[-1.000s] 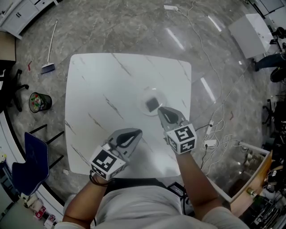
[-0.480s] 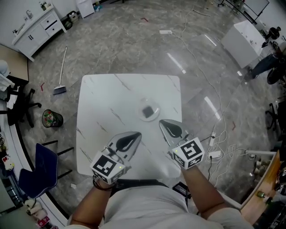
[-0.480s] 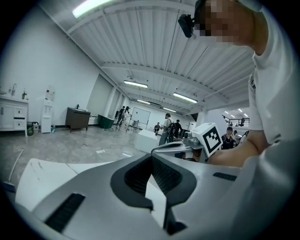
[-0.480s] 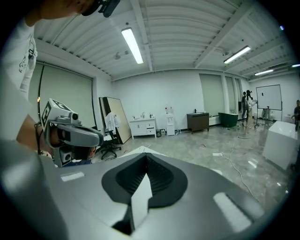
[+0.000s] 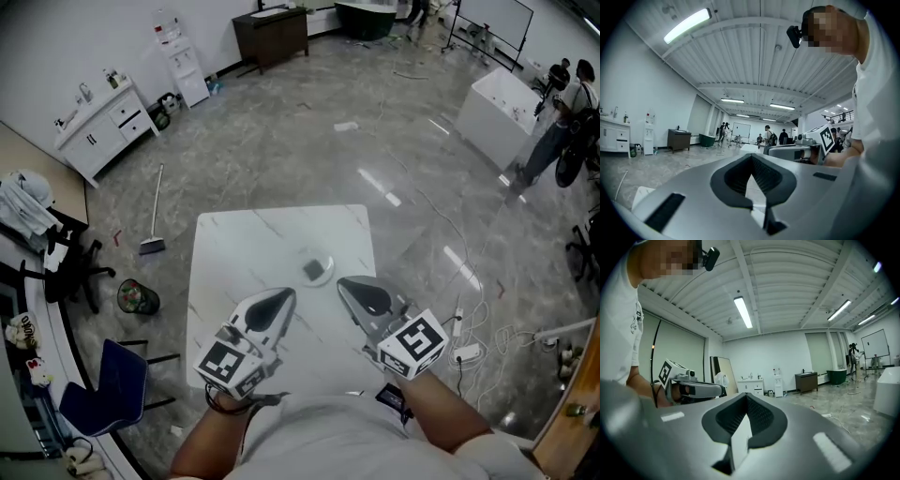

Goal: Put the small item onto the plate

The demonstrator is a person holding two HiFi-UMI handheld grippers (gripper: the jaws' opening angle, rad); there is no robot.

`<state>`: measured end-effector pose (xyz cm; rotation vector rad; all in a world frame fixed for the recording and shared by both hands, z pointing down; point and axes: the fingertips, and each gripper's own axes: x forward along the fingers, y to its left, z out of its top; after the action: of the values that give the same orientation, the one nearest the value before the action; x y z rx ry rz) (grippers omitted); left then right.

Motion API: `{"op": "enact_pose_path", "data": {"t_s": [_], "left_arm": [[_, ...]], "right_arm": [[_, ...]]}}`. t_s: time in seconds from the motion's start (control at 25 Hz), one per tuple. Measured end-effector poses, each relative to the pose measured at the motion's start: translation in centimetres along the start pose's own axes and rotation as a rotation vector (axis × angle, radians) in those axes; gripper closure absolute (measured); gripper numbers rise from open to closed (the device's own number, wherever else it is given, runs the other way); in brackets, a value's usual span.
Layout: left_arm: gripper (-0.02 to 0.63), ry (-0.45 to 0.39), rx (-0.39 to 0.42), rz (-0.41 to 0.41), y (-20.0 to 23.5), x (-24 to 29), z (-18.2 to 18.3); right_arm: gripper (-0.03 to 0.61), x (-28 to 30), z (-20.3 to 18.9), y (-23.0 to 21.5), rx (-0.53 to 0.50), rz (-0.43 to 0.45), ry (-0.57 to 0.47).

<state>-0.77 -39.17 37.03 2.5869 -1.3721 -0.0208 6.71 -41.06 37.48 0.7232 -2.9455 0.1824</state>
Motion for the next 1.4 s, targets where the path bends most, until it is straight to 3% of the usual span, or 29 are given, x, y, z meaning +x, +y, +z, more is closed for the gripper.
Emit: {"op": "enact_pose_path", "data": {"t_s": [0.4,0.76,1.4], "left_arm": [[0.607,-0.088,0.053,0.056,-4.6,-2.6,4.7],[0.607,-0.138,0.048,0.028,-6.2,-1.8,6.8],[0.607,-0.134,0.037,0.037,-5.8,-2.3,6.5]], "right_arm": [[0.577,-5.2,5.4,4.0,-0.052,0.048,-0.114],[0.577,-6.2,7.1,3.9,-0.055,0.04,-0.146],[0.577,-5.8,8.0,4.1,-0.081,0.046,-0.153]]}}
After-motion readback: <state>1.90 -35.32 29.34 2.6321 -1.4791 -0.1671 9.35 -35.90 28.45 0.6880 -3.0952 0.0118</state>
